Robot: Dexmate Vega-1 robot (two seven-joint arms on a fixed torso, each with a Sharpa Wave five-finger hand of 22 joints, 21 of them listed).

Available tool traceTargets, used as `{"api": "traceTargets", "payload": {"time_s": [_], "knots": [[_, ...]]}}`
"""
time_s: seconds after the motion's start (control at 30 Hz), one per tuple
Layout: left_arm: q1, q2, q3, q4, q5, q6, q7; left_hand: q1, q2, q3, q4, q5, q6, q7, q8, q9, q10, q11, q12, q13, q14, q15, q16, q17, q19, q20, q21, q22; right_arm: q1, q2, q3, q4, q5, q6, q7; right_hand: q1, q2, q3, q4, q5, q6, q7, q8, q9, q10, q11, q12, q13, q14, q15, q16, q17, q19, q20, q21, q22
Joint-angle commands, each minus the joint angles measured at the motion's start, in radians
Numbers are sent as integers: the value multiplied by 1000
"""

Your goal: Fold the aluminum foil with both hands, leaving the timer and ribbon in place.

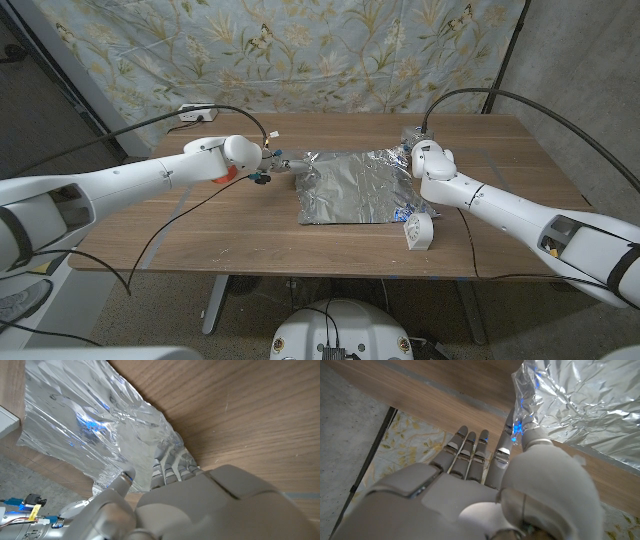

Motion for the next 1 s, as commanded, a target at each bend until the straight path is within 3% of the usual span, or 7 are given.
{"api": "traceTargets", "payload": {"time_s": [0.03,1.0], "knots": [[5,1,4,-5,-2,0,-3,9,2,0,-7,5,3,-6,-2,3,9,4,7,2,6,3,9,3,18,8,5,4,-8,-21,4,-42,-11,-9,0,16,5,-3,6,-5,13,-1,5,2,14,-2,-1,0,11,-53,6,4,9,-2,5,6],[17,9,3,-5,-12,-29,6,16,2,-3,-16,4,3,-7,-2,3,9,4,7,2,7,2,9,3,22,8,-1,4,45,-43,-28,-150,-72,-50,134,31,15,-14,11,-9,13,1,-5,1,9,7,-19,0,4,-42,-2,6,2,0,-2,7]]}}
